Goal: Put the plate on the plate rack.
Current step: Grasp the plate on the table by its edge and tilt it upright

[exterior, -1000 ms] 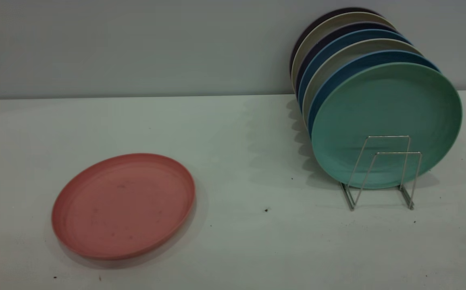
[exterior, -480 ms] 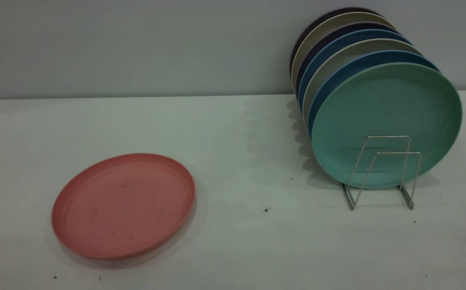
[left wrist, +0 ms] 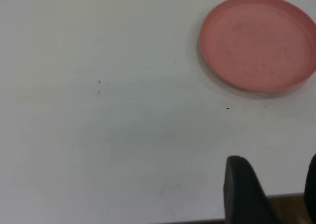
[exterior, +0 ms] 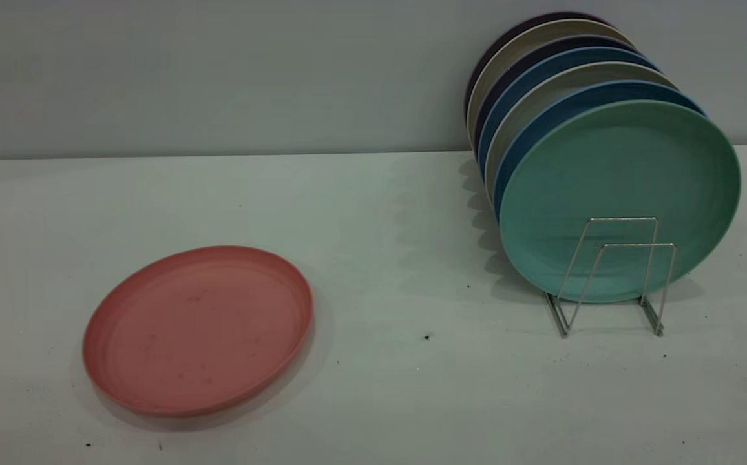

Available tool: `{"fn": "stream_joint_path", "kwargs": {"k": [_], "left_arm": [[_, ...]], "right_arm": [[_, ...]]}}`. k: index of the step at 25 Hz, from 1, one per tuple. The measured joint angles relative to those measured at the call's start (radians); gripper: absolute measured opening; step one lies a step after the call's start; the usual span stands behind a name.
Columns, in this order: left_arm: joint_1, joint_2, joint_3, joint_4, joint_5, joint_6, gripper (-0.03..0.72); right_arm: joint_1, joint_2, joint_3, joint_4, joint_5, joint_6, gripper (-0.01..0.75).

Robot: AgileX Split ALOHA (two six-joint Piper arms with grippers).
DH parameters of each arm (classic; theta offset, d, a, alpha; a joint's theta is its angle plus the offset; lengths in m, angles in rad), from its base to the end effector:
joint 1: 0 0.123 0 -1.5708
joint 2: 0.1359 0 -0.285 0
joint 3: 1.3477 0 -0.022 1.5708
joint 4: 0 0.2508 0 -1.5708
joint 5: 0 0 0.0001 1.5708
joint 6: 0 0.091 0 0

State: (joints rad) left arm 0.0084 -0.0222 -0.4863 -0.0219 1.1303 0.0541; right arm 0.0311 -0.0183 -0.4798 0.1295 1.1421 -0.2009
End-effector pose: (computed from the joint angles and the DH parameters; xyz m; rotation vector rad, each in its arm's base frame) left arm -0.0096 -0.0019 0.2678 0.0502 2.1046 0.0110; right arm -0.0096 0.0104 0.2657 -0.2577 2.1049 0.0564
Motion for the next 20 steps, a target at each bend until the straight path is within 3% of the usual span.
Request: {"fn": "stream_joint_path", "kwargs": {"k": [17,20], "left_arm": [[0.0,0.001,-0.004,-0.021,-0.001,-0.021,0.338],[0.0,0.054,-0.025,-0.036,-0.044,-0.041,0.338]], "right_arm": [[0.0,0.0,0.0,0.0,-0.002,0.0,0.332],[0.0,0.009,-0.006,0.005,-0.032,0.0,0.339]]}}
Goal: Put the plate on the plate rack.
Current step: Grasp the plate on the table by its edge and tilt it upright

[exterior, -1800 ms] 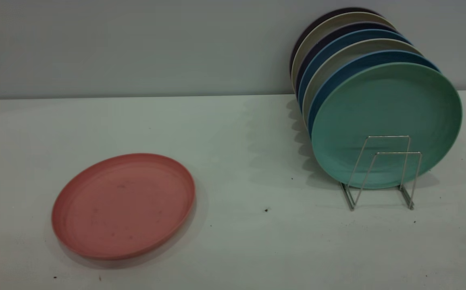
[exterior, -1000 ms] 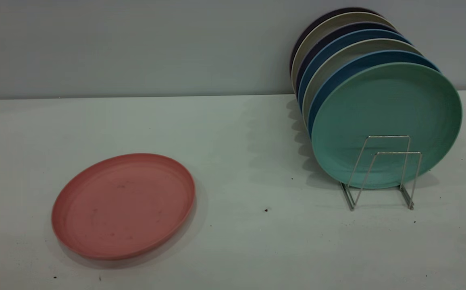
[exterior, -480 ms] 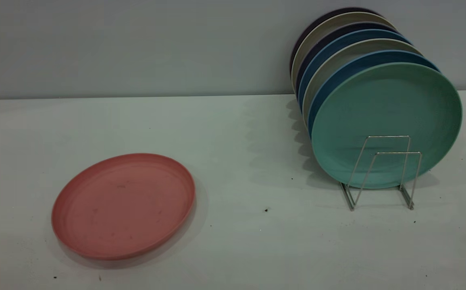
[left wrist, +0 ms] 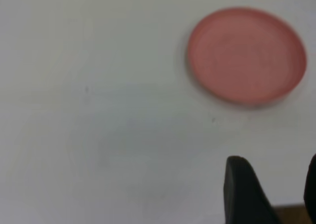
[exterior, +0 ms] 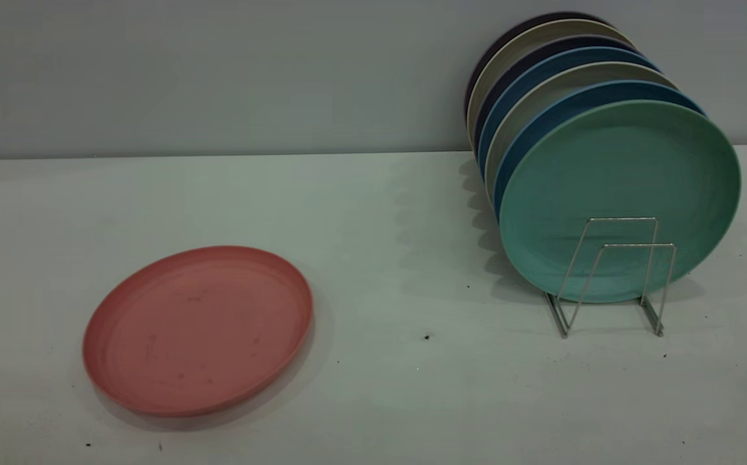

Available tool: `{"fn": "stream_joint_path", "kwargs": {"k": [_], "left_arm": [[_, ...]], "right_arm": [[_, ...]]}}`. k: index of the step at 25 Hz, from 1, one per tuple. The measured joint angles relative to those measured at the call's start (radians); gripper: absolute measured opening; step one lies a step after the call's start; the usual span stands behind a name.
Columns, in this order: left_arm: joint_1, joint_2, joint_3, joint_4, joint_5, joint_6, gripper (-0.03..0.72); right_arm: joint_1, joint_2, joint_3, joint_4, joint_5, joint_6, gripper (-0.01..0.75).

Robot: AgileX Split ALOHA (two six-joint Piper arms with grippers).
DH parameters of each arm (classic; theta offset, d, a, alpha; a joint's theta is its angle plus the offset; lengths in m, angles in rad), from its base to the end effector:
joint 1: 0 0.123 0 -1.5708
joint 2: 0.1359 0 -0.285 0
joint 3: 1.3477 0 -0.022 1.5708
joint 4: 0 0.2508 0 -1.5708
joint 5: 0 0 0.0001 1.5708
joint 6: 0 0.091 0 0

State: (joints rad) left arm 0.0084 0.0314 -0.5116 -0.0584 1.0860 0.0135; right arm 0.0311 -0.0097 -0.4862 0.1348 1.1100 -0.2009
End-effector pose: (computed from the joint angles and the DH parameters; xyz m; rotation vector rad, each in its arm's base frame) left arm -0.0024 -0.0047 0.2787 0.0082 2.0884 -0.0572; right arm -0.0076 0.0107 0.2701 -0.2518 2.0752 0.0599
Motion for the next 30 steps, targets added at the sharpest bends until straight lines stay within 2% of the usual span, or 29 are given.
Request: {"fn": "stream_joint_path", "kwargs": {"k": [4,5,7,9,15,21,25,30], "left_arm": [[0.0,0.161,-0.004,-0.007,-0.059,-0.02,0.369],[0.0,0.291,-0.004,-0.016,-0.126,-0.024,0.414],[0.0,0.439,-0.004,-0.033,-0.22,-0.027,0.458],[0.0,0.585,-0.004,-0.053,-0.332,-0.032,0.479],[0.005,0.963,-0.004,-0.096,-0.616,-0.036,0.475],[0.03,1.346,-0.015,-0.197,-0.859,-0.007,0.468],[0.03,1.565,-0.084,-0.257,-0.903,0.067,0.468],[0.03,1.743,-0.202,-0.365,-0.887,0.218,0.466]], "right_arm": [[0.0,0.116,-0.007,0.039,-0.147,-0.016,0.394],[0.0,0.163,-0.007,0.058,-0.186,-0.027,0.411],[0.0,0.26,-0.007,0.106,-0.248,-0.064,0.434],[0.0,0.372,-0.007,0.17,-0.298,-0.122,0.444],[0.0,0.662,-0.007,0.356,-0.41,-0.324,0.445],[0.0,0.834,-0.007,0.492,-0.44,-0.468,0.446],[0.0,0.853,-0.007,0.53,-0.442,-0.505,0.446],[0.0,0.855,-0.007,0.533,-0.442,-0.509,0.446]]}}
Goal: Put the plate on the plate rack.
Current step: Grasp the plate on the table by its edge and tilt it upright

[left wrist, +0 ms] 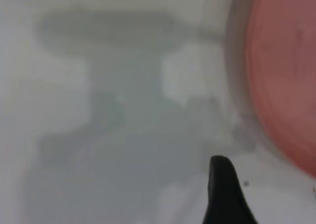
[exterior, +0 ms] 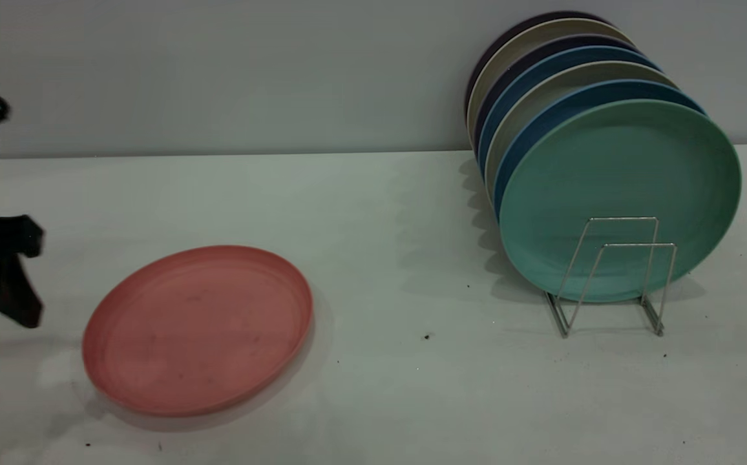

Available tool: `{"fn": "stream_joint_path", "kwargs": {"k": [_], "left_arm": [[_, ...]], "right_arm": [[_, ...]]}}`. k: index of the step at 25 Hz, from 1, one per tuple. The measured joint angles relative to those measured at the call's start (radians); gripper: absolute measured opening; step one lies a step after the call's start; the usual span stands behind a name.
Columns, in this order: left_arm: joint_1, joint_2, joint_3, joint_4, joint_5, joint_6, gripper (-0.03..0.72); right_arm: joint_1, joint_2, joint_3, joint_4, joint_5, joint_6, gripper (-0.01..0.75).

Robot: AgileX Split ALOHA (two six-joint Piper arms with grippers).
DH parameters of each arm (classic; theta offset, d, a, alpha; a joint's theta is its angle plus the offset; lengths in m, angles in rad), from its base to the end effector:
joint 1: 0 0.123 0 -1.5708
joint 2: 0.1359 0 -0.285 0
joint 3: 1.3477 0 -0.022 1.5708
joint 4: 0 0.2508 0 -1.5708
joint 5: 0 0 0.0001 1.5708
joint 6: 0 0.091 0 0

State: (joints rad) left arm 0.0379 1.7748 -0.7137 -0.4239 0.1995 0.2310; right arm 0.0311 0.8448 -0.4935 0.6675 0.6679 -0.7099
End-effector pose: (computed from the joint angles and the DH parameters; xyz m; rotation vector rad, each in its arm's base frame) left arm 0.2907 0.0036 0.1136 -0.2809 2.7156 -0.1535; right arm 0.1454 0.0395 0.2541 -0.4015 2.3122 0.4078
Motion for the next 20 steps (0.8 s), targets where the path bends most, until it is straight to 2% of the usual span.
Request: {"fn": "stream_joint_path", "kwargs": {"k": [6,9,15,20], "left_arm": [[0.0,0.111,-0.135,-0.153,0.096,0.179,0.466],[0.004,0.156,-0.17,-0.164,0.112,0.187,0.466],[0.089,0.228,-0.197,-0.164,0.141,0.202,0.466],[0.098,0.258,-0.217,-0.183,0.138,0.228,0.466]], "right_arm": [[0.0,0.0,0.0,0.001,0.0,0.0,0.446],[0.0,0.0,0.0,0.001,0.0,-0.001,0.446],[0.0,0.0,0.0,0.001,0.0,-0.003,0.446],[0.0,0.0,0.0,0.001,0.0,-0.003,0.446]]}}
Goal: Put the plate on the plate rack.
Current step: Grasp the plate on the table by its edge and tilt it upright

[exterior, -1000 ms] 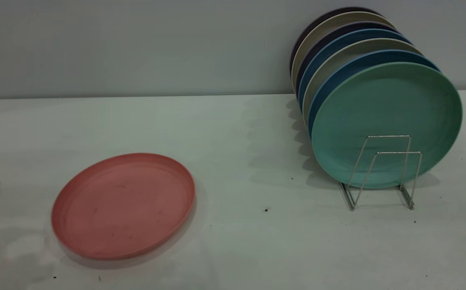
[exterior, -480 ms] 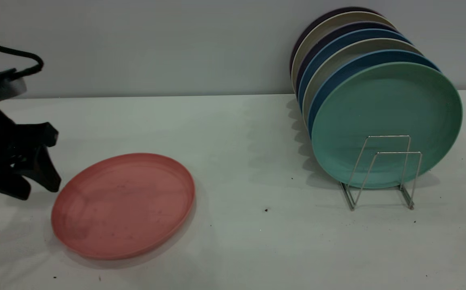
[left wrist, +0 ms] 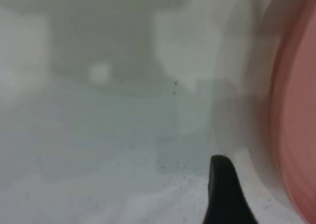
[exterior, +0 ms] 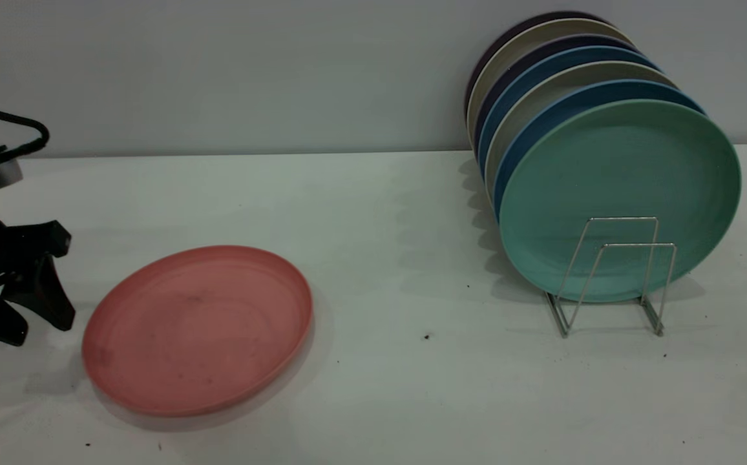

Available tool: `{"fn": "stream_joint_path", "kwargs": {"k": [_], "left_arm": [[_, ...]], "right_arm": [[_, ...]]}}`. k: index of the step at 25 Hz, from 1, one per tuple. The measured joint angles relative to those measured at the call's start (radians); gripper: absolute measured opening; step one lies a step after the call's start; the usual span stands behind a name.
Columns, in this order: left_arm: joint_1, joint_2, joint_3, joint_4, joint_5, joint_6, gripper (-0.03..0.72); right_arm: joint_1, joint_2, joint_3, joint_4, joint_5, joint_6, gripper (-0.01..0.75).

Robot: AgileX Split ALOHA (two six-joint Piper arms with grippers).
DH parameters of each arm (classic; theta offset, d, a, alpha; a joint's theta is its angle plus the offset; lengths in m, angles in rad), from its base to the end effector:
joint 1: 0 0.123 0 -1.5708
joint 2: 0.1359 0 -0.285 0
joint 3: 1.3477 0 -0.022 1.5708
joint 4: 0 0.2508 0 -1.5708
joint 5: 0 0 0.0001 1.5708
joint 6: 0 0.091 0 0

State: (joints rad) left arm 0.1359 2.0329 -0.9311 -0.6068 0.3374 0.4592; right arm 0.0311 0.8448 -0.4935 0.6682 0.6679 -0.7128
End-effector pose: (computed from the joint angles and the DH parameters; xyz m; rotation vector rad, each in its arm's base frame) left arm 0.3350 0.0284 0.0712 -0.3277 2.8343 -0.2687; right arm 0.1454 0.0395 0.2542 -0.4043 2.3112 0.4071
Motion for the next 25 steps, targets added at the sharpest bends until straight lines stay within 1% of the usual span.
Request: {"fn": "stream_joint_path", "kwargs": {"k": [5,11,20,22,23,24,25], "left_arm": [[-0.001,0.037,-0.003,-0.092,-0.005,0.087,0.466],[-0.003,0.06,-0.003,-0.286,-0.01,0.278,0.465],[-0.003,0.128,-0.003,-0.319,-0.021,0.311,0.458],[-0.003,0.14,-0.003,-0.378,-0.032,0.375,0.409],[-0.003,0.141,-0.003,-0.401,-0.034,0.39,0.396],[-0.003,0.141,-0.004,-0.452,-0.036,0.441,0.343],[-0.003,0.143,-0.004,-0.484,-0.036,0.477,0.307]], "right_arm": [[0.0,0.0,0.0,0.0,0.0,0.0,0.446],[0.0,0.0,0.0,0.0,0.0,0.0,0.446],[0.0,0.0,0.0,0.0,0.0,0.0,0.446],[0.0,0.0,0.0,0.0,0.0,0.0,0.446],[0.0,0.0,0.0,0.0,0.0,0.0,0.446],[0.0,0.0,0.0,0.0,0.0,0.0,0.446],[0.0,0.0,0.0,0.0,0.0,0.0,0.446]]}}
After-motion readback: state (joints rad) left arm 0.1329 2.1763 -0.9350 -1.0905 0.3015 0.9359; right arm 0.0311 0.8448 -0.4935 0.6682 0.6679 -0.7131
